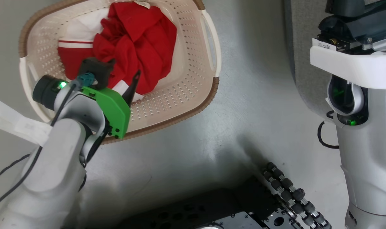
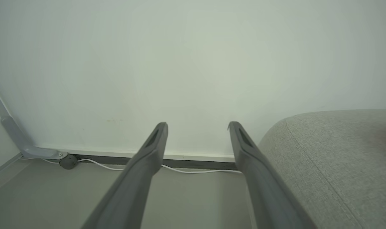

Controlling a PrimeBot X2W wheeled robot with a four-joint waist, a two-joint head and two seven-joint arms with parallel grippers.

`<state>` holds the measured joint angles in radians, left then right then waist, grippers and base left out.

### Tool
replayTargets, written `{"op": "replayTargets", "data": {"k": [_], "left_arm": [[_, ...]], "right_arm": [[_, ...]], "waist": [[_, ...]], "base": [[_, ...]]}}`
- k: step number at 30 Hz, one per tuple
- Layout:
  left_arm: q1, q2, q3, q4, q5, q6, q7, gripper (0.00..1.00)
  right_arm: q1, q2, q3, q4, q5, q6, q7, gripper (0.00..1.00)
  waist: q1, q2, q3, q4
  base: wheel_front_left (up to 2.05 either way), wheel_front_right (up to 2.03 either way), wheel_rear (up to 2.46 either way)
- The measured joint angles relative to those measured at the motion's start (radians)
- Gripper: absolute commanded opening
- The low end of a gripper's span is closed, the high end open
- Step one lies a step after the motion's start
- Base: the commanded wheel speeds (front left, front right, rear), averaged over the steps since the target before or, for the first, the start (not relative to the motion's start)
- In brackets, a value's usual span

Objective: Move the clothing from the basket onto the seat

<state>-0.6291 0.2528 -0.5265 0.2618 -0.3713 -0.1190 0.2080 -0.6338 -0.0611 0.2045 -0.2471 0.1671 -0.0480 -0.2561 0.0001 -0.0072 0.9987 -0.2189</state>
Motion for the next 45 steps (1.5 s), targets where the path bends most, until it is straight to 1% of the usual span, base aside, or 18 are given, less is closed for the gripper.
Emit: {"op": "replayTargets", "data": {"k": [1, 4, 15, 20, 21, 27, 32, 43, 45], "left_arm": [[0.000, 0.000, 0.000, 0.000, 0.000, 0.000, 0.000, 1.00], [-0.006, 0.011, 0.009, 0.015, -0.003, 0.000, 0.013, 1.00], [-0.013, 0.027, 0.044, 0.057, -0.038, 0.007, 0.056, 1.00], [-0.034, 0.046, 0.058, 0.071, -0.039, 0.023, 0.069, 1.00], [-0.039, 0.048, 0.060, 0.074, -0.038, 0.024, 0.074, 1.00], [-0.058, 0.048, 0.073, 0.085, -0.038, 0.044, 0.091, 1.00], [-0.068, 0.052, 0.072, 0.104, -0.029, 0.057, 0.104, 1.00], [-0.069, 0.052, 0.044, 0.118, -0.022, 0.058, 0.118, 1.00], [-0.071, 0.050, 0.041, 0.118, -0.021, 0.057, 0.118, 1.00]], "right_arm": [[0.000, 0.000, 0.000, 0.000, 0.000, 0.000, 0.000, 1.00], [-0.005, 0.000, 0.011, 0.000, 0.027, -0.015, 0.000, 1.00], [-0.015, 0.001, 0.021, -0.006, 0.065, -0.034, 0.000, 1.00], [-0.020, 0.002, 0.022, -0.012, 0.069, -0.035, 0.000, 1.00], [-0.021, 0.002, 0.022, -0.013, 0.069, -0.042, 0.000, 1.00], [-0.023, 0.003, 0.024, -0.017, 0.069, -0.049, 0.000, 1.00], [-0.024, 0.004, 0.034, -0.017, 0.069, -0.051, 0.000, 1.00], [-0.024, 0.004, 0.050, -0.017, 0.081, -0.052, 0.000, 1.00], [-0.024, 0.004, 0.052, -0.017, 0.082, -0.058, 0.000, 1.00]], "waist": [[0.0000, 0.0000, 0.000, 0.000], [0.0000, 0.0000, 0.011, -0.014], [0.0000, 0.0000, 0.043, -0.056], [-0.0001, 0.0000, 0.057, -0.068], [0.0000, 0.0000, 0.059, -0.070], [0.0000, 0.0000, 0.074, -0.077], [0.0000, 0.0000, 0.083, -0.083], [0.0000, 0.0000, 0.086, -0.097], [0.0000, 0.0000, 0.087, -0.100]], "base": [[0.00, 0.00, 0.00], [0.00, 0.00, 0.00], [0.00, 0.00, 0.00], [0.00, 0.00, 0.00], [0.00, 0.00, 0.00], [0.00, 0.00, 0.00], [0.00, 0.00, 0.00], [0.00, 0.00, 0.00], [0.00, 0.00, 0.00]]}}
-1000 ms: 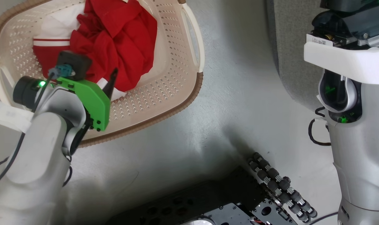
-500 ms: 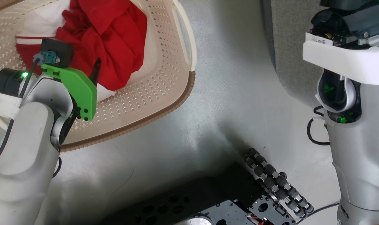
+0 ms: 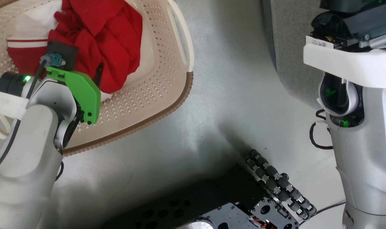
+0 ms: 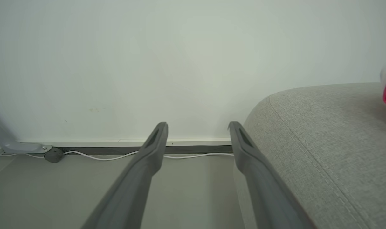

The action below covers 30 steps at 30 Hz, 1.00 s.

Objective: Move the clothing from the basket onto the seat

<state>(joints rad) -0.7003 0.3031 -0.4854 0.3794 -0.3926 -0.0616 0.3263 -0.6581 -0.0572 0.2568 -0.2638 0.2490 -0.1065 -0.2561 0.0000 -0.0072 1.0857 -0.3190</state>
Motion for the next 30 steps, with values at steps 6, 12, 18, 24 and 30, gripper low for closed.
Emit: {"op": "replayTargets", "data": {"k": [6, 12, 18, 24, 30], "left_arm": [[-0.023, -0.005, -0.007, 0.000, 0.001, -0.001, 0.007, 1.00], [-0.039, -0.008, -0.014, 0.002, 0.002, -0.001, 0.009, 1.00], [-0.047, -0.008, -0.025, 0.020, 0.030, -0.001, 0.017, 1.00], [-0.069, -0.010, -0.026, 0.033, 0.034, -0.001, 0.017, 1.00], [-0.073, -0.027, -0.031, 0.047, 0.034, -0.001, 0.017, 1.00]], "right_arm": [[0.000, 0.000, 0.008, 0.001, 0.007, -0.001, 0.000, 1.00], [0.000, 0.000, 0.016, 0.001, 0.008, -0.001, 0.000, 1.00], [0.000, 0.000, 0.020, 0.002, 0.007, -0.001, 0.000, 1.00], [0.000, 0.000, 0.021, 0.002, 0.007, -0.002, 0.000, 1.00], [0.000, 0.000, 0.022, 0.004, 0.005, -0.002, 0.000, 1.00]], "waist": [[0.0000, 0.0000, 0.007, -0.007], [0.0000, 0.0000, 0.015, -0.011], [0.0000, 0.0000, 0.023, -0.013], [0.0000, 0.0000, 0.029, -0.010], [0.0000, 0.0000, 0.034, -0.005]], "base": [[0.00, 0.00, 0.00], [0.00, 0.00, 0.00], [0.00, 0.00, 0.00], [0.00, 0.00, 0.00], [0.00, 0.00, 0.00]]}}
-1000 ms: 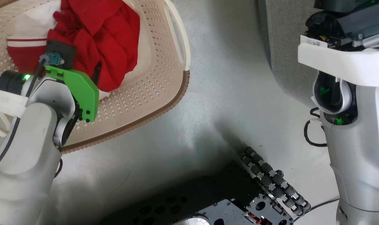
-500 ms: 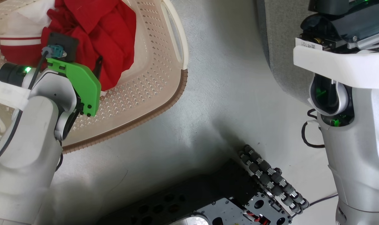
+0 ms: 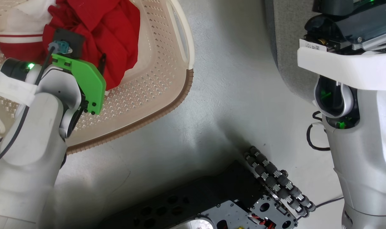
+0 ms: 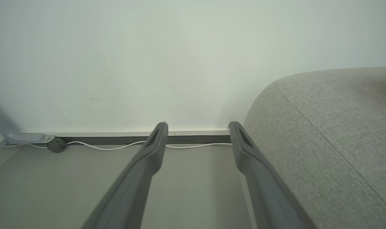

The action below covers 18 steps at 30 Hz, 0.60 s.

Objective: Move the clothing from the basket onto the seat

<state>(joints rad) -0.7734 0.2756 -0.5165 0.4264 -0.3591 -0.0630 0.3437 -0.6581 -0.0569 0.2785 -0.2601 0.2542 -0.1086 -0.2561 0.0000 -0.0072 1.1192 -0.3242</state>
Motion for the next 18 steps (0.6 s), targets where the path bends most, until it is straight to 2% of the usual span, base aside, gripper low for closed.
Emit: {"op": "replayTargets", "data": {"k": [4, 6, 7, 8, 9, 11, 12, 13, 18], "left_arm": [[-0.002, -0.011, -0.004, 0.013, 0.000, -0.007, 0.000, 1.00], [-0.005, -0.015, -0.006, 0.019, 0.000, -0.008, -0.001, 0.85], [-0.007, -0.015, -0.007, 0.021, 0.000, -0.008, -0.001, 0.85], [-0.009, -0.016, -0.007, 0.023, 0.000, -0.008, -0.002, 0.74], [-0.012, -0.016, -0.009, 0.027, 0.000, -0.008, -0.002, 0.53], [-0.020, -0.016, -0.014, 0.033, 0.000, -0.009, -0.002, 0.37], [-0.023, -0.016, -0.016, 0.036, 0.000, -0.011, -0.004, 0.13], [-0.023, -0.016, -0.016, 0.036, 0.000, -0.011, -0.004, 0.00], [-0.028, -0.021, -0.020, 0.048, 0.000, -0.020, -0.014, 0.00]], "right_arm": [[0.000, 0.000, 0.000, 0.003, -0.008, 0.000, 0.000, 1.00], [0.000, 0.000, 0.000, 0.003, -0.008, 0.000, 0.000, 1.00], [0.000, 0.000, 0.000, 0.004, -0.008, 0.000, 0.000, 1.00], [0.000, 0.000, 0.000, 0.004, -0.008, 0.000, 0.000, 1.00], [0.000, 0.000, 0.000, 0.004, -0.008, 0.000, 0.000, 1.00], [0.000, 0.000, -0.001, 0.004, -0.008, 0.001, 0.000, 1.00], [0.000, 0.000, -0.002, 0.004, -0.008, 0.001, 0.000, 1.00], [0.000, 0.000, -0.002, 0.004, -0.008, 0.001, 0.000, 1.00], [0.000, 0.000, -0.004, 0.007, -0.008, 0.001, 0.000, 1.00]], "waist": [[0.0000, 0.0000, 0.003, 0.004], [0.0000, 0.0000, 0.004, 0.006], [0.0000, 0.0000, 0.005, 0.007], [0.0000, 0.0000, 0.005, 0.009], [-0.0001, 0.0000, 0.006, 0.010], [-0.0001, 0.0000, 0.007, 0.012], [0.0000, 0.0000, 0.008, 0.013], [0.0000, 0.0000, 0.008, 0.013], [0.0000, 0.0000, 0.009, 0.018]], "base": [[0.00, 0.00, 0.00], [0.00, 0.00, 0.00], [0.00, 0.00, 0.00], [0.00, 0.00, 0.00], [0.00, 0.00, 0.00], [0.00, 0.00, 0.00], [0.00, 0.00, 0.00], [0.00, 0.00, 0.00], [0.00, 0.00, 0.00]]}}
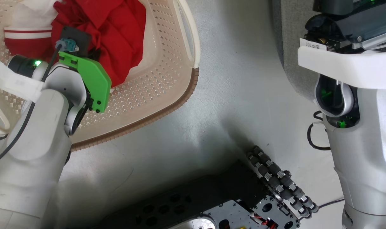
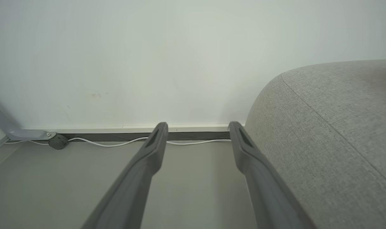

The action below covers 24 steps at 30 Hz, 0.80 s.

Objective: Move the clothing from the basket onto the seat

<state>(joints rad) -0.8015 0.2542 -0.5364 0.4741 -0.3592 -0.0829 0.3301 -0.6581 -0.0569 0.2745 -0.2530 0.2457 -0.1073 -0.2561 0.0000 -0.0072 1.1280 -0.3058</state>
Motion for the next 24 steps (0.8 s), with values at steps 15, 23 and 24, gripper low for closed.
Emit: {"op": "replayTargets", "data": {"k": [15, 23, 24], "left_arm": [[-0.018, -0.081, 0.058, -0.029, -0.082, -0.015, -0.229, 0.00], [0.057, -0.127, 0.117, -0.064, -0.177, -0.024, -0.395, 0.00], [0.071, -0.130, 0.123, -0.068, -0.186, -0.024, -0.414, 0.00]], "right_arm": [[-0.022, 0.000, -0.085, 0.026, -0.062, 0.014, 0.000, 1.00], [-0.021, -0.019, -0.127, 0.025, -0.089, 0.046, 0.000, 1.00], [-0.020, -0.021, -0.133, 0.025, -0.089, 0.047, 0.000, 1.00]], "waist": [[0.0000, 0.0000, -0.074, 0.036], [0.0000, 0.0000, -0.161, 0.109], [0.0000, 0.0000, -0.172, 0.119]], "base": [[0.00, 0.00, 0.00], [0.00, 0.00, 0.00], [0.00, 0.00, 0.00]]}}
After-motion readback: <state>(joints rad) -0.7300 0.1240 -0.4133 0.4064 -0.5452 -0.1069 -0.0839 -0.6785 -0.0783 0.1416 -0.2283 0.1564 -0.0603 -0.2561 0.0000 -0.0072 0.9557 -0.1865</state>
